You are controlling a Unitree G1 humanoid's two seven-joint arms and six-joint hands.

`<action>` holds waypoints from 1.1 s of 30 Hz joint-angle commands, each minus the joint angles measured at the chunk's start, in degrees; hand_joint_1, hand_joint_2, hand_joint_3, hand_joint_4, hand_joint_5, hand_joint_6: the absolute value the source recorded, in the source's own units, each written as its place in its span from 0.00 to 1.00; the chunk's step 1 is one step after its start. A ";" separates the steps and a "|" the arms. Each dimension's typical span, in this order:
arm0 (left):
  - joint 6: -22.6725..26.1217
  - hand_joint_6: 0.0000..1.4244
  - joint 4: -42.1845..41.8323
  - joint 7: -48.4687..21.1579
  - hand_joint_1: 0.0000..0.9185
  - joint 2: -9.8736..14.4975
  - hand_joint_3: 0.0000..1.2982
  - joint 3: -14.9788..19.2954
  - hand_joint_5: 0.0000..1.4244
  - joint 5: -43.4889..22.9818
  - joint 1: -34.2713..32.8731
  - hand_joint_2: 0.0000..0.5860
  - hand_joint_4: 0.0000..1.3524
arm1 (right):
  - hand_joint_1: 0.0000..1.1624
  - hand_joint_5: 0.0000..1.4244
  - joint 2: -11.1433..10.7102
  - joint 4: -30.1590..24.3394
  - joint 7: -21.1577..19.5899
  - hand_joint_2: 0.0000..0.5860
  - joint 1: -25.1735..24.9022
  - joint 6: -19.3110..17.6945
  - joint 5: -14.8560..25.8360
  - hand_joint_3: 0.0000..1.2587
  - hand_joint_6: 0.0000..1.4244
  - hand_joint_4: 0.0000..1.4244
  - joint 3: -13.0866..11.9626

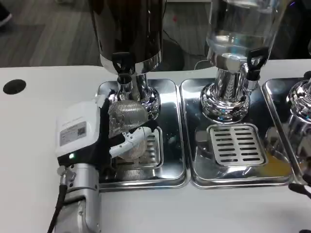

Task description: Grasp the cup under the faucet to collect the drink, then remove the cup.

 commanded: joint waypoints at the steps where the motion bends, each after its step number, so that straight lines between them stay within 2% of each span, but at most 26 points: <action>1: -1.38 0.44 -0.23 1.44 0.00 0.35 0.08 1.04 0.36 -0.98 0.31 0.02 0.02 | 0.48 0.03 -0.34 0.17 0.61 0.81 -0.35 -0.09 0.68 0.14 0.01 0.03 -0.01; 7: -3.67 0.45 -5.10 2.36 0.00 0.72 0.10 2.37 0.37 -1.86 2.33 0.02 0.02 | 0.48 0.03 -0.18 0.24 0.68 0.81 -0.78 0.19 0.52 0.14 0.01 0.03 0.32; 15: -7.37 0.56 -26.37 -1.28 0.01 3.29 0.22 5.50 0.47 -1.22 8.97 0.09 0.16 | 0.48 0.03 0.28 0.23 0.95 0.81 -1.95 0.94 0.06 0.14 0.01 0.03 1.43; 19: -7.59 0.59 -32.46 -3.38 0.02 3.35 0.26 6.77 0.50 -0.70 9.42 0.10 0.20 | 0.48 0.03 0.44 -0.12 0.86 0.81 -2.10 1.09 -0.26 0.14 0.01 0.03 1.77; 25: -7.33 0.61 -35.64 -6.51 0.02 2.51 0.27 7.37 0.52 0.42 7.61 0.10 0.22 | 0.48 0.03 0.34 -0.41 0.75 0.81 -1.73 0.80 0.24 0.14 0.01 0.03 1.61; 33: -5.43 0.62 -31.95 -10.32 0.03 0.31 0.30 6.73 0.55 1.48 5.49 0.10 0.26 | 0.48 0.03 -0.07 0.91 0.54 0.81 -0.51 -1.18 1.80 0.14 0.01 0.03 0.67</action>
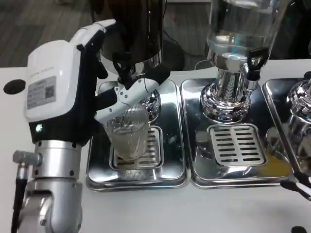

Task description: Grasp the cup under the faucet to collect the drink, then remove the cup.

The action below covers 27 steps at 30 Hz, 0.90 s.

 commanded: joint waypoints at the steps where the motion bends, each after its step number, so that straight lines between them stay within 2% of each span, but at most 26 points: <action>1: 1.39 0.62 2.73 -1.84 0.03 -1.01 0.30 -0.47 0.55 1.34 -0.89 0.10 0.26 | 0.48 0.03 -0.44 1.16 0.00 0.81 0.95 -1.93 1.39 0.14 0.01 0.03 -1.22; 13: 2.16 0.63 4.23 -3.52 0.03 -2.50 0.30 -1.46 0.56 2.81 -1.43 0.10 0.26 | 0.48 0.03 -0.64 2.96 0.43 0.81 0.53 -3.17 2.03 0.14 0.01 0.03 -1.53; 27: 1.13 0.62 1.29 -5.05 0.03 -2.28 0.32 -1.07 0.56 1.77 1.30 0.09 0.29 | 0.48 0.03 -0.38 1.89 0.61 0.81 0.60 -3.03 1.84 0.14 0.01 0.03 -1.16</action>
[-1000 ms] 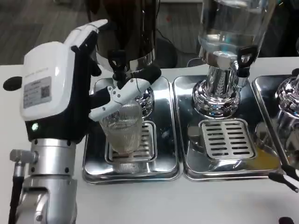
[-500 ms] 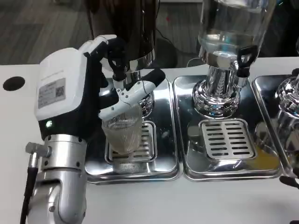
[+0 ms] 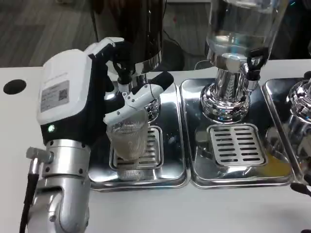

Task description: Grasp the cup under the faucet to collect the drink, then remove the cup.

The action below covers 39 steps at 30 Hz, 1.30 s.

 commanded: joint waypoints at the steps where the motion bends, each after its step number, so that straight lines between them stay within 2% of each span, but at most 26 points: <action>1: -1.05 0.62 -1.57 -0.84 0.03 0.15 0.32 -0.19 0.56 -0.40 1.99 0.09 0.29 | 0.48 0.03 -0.26 -0.67 0.61 0.81 -0.05 -0.54 0.23 0.14 0.01 0.03 0.00; 18: -6.74 0.60 -1.15 3.92 0.03 -0.46 0.30 2.58 0.54 -4.31 7.57 0.09 0.26 | 0.48 0.03 -0.25 -1.59 1.61 0.81 0.48 0.12 0.77 0.13 0.01 0.02 0.12; 39: -7.54 0.58 -0.81 4.24 0.03 -0.81 0.30 3.11 0.53 -4.84 7.32 0.08 0.26 | 0.47 0.03 -0.31 -1.22 1.85 0.80 -0.05 0.49 0.97 0.13 0.01 0.02 0.15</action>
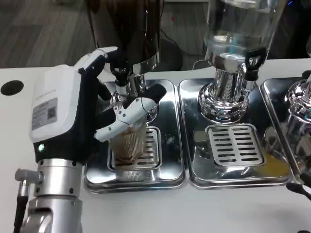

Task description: Grasp the cup under the faucet to collect the drink, then remove the cup.

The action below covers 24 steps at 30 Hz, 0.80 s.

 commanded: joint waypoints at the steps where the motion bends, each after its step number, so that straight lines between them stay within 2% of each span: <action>1: -0.62 0.58 0.75 0.56 0.03 -0.13 0.30 0.35 0.53 -0.25 0.80 0.08 0.26 | 0.47 0.03 -0.28 -0.25 0.61 0.80 -0.16 0.52 0.72 0.13 0.01 0.02 0.01; 24: -1.12 0.58 1.90 1.00 0.03 -0.49 0.30 0.59 0.53 -0.61 0.41 0.08 0.25 | 0.47 0.03 -0.18 -0.78 0.79 0.80 -0.04 1.07 0.56 0.14 0.01 0.02 0.14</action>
